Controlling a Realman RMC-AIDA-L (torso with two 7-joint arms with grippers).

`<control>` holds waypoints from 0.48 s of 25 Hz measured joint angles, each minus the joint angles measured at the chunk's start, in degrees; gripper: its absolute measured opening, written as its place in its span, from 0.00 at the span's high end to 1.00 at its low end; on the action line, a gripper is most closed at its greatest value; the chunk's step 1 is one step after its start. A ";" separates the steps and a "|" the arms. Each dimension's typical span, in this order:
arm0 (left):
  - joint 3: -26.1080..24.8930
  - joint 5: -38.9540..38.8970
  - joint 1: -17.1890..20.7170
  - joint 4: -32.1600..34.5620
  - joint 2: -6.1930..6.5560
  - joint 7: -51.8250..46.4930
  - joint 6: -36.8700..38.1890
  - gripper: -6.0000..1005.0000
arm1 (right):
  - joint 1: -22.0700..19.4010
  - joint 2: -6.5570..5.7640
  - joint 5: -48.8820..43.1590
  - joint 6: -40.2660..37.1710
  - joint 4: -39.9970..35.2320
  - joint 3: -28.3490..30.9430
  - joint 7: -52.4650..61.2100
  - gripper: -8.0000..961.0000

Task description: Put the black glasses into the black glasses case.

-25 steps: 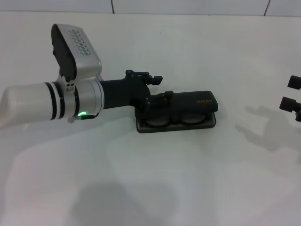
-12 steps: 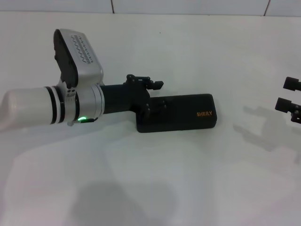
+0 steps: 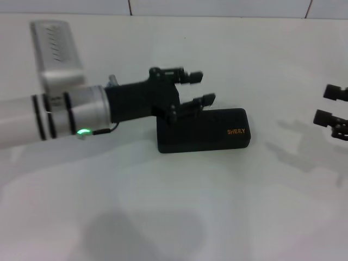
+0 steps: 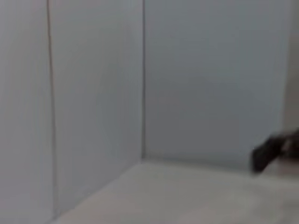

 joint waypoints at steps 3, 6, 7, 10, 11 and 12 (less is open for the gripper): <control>-3.07 -0.39 0.79 -0.01 0.76 -0.99 7.26 0.35 | 1.68 0.42 0.16 -0.20 1.92 -0.01 -2.43 0.25; -4.45 -0.48 2.52 0.08 1.69 -1.15 12.31 0.32 | 4.11 0.52 -0.04 -0.69 4.46 -1.14 -5.05 0.24; -4.61 -0.62 3.08 0.12 1.89 -1.17 13.19 0.32 | 4.81 0.49 -0.06 -0.95 5.04 -1.83 -5.94 0.24; -4.95 -0.48 5.00 0.14 2.39 -0.90 16.31 0.27 | 6.47 0.55 0.11 -1.46 6.22 -3.71 -8.80 0.21; -4.92 -0.29 5.64 0.14 2.51 -0.71 17.12 0.25 | 6.76 0.58 0.12 -1.61 6.51 -3.97 -9.60 0.18; -4.88 -0.12 6.06 0.14 2.56 -0.57 17.60 0.23 | 7.21 0.65 0.18 -1.99 7.15 -4.49 -11.17 0.15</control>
